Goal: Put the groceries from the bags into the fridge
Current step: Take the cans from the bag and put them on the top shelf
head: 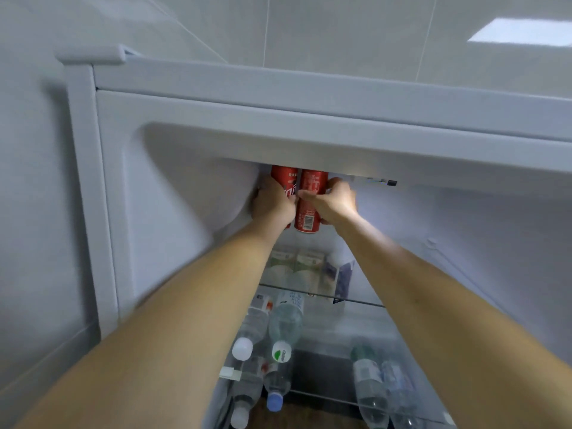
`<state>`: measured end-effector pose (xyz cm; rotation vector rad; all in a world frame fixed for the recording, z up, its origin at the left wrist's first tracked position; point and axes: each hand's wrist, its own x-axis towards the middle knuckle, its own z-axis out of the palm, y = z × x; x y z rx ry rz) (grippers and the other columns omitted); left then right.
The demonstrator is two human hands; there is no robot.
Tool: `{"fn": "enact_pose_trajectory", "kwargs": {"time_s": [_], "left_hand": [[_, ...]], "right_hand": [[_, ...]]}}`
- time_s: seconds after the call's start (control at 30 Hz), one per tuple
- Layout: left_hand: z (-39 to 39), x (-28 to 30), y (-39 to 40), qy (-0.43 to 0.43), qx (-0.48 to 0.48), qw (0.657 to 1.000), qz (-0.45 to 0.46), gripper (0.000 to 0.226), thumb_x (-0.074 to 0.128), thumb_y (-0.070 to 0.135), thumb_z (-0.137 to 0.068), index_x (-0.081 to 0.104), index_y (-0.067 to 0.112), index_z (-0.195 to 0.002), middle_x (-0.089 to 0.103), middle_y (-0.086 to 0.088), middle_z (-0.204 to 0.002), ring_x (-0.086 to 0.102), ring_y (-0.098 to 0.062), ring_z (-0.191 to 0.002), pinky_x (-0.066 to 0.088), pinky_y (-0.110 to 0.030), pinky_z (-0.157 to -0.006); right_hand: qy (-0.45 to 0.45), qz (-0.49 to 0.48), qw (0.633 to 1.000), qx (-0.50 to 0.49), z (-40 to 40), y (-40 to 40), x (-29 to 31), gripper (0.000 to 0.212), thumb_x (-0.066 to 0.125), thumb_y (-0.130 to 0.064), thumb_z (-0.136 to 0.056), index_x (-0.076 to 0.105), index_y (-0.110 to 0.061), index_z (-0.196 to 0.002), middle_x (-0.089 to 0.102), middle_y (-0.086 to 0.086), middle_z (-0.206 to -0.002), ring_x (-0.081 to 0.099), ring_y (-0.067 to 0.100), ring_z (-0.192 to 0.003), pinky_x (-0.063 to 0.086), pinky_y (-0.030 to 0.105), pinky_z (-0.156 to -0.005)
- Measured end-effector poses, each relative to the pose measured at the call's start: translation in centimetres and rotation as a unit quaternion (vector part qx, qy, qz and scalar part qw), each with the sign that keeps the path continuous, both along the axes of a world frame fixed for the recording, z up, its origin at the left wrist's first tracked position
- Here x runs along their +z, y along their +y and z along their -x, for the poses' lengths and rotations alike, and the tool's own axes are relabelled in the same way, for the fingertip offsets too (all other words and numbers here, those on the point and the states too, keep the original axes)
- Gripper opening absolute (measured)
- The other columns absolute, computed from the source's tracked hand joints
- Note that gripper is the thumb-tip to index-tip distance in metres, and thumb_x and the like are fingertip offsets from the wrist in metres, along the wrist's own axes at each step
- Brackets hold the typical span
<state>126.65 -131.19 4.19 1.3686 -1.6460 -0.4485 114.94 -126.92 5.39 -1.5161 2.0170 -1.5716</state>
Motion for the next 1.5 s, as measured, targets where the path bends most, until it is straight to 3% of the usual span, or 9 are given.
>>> {"fn": "enact_pose_trajectory", "kwargs": {"time_s": [0.13,0.27,0.33,0.57,0.7,1.0,1.17,1.3,1.5], "left_hand": [[1.1,0.1,-1.5,-0.016,0.005,1.000,-0.013,0.076,0.068,0.039,-0.095,0.028,0.007,-0.152,0.050,-0.017,-0.149,0.052,-0.037,-0.134,0.045,-0.044,-0.103],[1.5,-0.3,-2.9,-0.019,0.005,1.000,-0.006,0.076,0.067,0.042,-0.095,0.029,0.007,-0.151,0.054,-0.018,-0.145,0.056,-0.037,-0.130,0.047,-0.043,-0.100],[1.6,-0.6,-3.6,-0.016,0.003,1.000,-0.003,0.074,0.065,0.046,-0.095,0.033,0.007,-0.149,0.058,-0.018,-0.141,0.059,-0.039,-0.126,0.049,-0.045,-0.097],[1.1,-0.8,-1.0,-0.011,-0.004,0.999,-0.032,0.084,0.061,0.044,-0.094,0.023,0.002,-0.155,0.040,-0.021,-0.154,0.042,-0.040,-0.141,0.039,-0.048,-0.112],[-0.8,-1.6,2.1,-0.058,-0.023,0.998,-0.020,0.076,0.060,0.050,-0.092,0.032,0.013,-0.153,0.036,-0.019,-0.156,0.035,-0.041,-0.144,0.036,-0.053,-0.113],[-6.1,-1.9,13.3,-0.181,-0.056,0.981,0.050,0.067,0.054,0.058,-0.089,0.037,0.025,-0.145,0.060,-0.011,-0.121,0.063,-0.031,-0.102,0.051,-0.038,-0.080],[-11.6,-2.8,23.8,-0.316,-0.022,0.937,0.148,0.056,0.048,0.048,-0.099,0.049,0.013,-0.142,0.056,-0.014,-0.129,0.054,-0.033,-0.119,0.047,-0.043,-0.088],[-15.9,-4.6,31.5,-0.356,0.015,0.912,0.205,0.049,0.049,0.049,-0.096,0.058,0.017,-0.133,0.058,-0.008,-0.123,0.053,-0.028,-0.114,0.050,-0.042,-0.085],[-23.4,-7.5,45.1,-0.379,0.124,0.904,0.154,0.060,0.042,0.054,-0.094,0.052,0.022,-0.143,0.056,-0.005,-0.135,0.052,-0.027,-0.127,0.052,-0.043,-0.085]], "right_hand": [[0.041,0.000,0.998,-0.038,0.2,-1.2,-0.2,0.040,0.083,-0.045,-0.081,0.045,-0.030,-0.076,0.072,0.008,-0.108,0.071,0.030,-0.103,0.060,0.047,-0.090],[0.057,0.014,0.997,-0.046,0.5,-2.6,-0.6,0.042,0.081,-0.047,-0.081,0.067,-0.021,-0.111,0.074,0.009,-0.116,0.069,0.032,-0.109,0.057,0.038,-0.090],[0.051,0.017,0.998,-0.043,0.8,-3.2,-0.9,0.044,0.082,-0.048,-0.080,0.070,-0.023,-0.113,0.075,0.006,-0.116,0.070,0.029,-0.109,0.055,0.033,-0.086],[0.052,0.017,0.998,-0.032,0.6,-0.5,-1.5,0.052,0.081,-0.051,-0.081,0.059,-0.018,-0.116,0.065,0.001,-0.110,0.062,0.022,-0.101,0.047,0.032,-0.082],[0.101,-0.040,0.993,-0.043,-0.2,4.0,-2.0,0.073,0.073,-0.070,-0.080,0.054,-0.016,-0.124,0.063,0.006,-0.123,0.060,0.026,-0.113,0.053,0.041,-0.091],[0.286,-0.102,0.952,-0.041,-3.9,16.0,-4.3,0.061,0.056,-0.067,-0.093,0.051,-0.026,-0.138,0.056,0.001,-0.130,0.053,0.023,-0.122,0.053,0.042,-0.090],[0.232,-0.022,0.972,0.008,-6.2,22.8,-6.0,0.059,0.061,-0.063,-0.091,0.056,-0.024,-0.136,0.061,0.004,-0.129,0.051,0.026,-0.125,0.052,0.044,-0.092],[0.217,0.051,0.971,0.080,-8.7,28.8,-8.0,0.052,0.057,-0.064,-0.091,0.061,-0.027,-0.127,0.063,-0.002,-0.121,0.051,0.021,-0.119,0.049,0.043,-0.094],[0.207,0.103,0.950,0.210,-14.9,37.1,-10.7,0.054,0.052,-0.063,-0.085,0.065,-0.029,-0.125,0.062,-0.011,-0.120,0.051,0.016,-0.114,0.048,0.038,-0.091]]}}
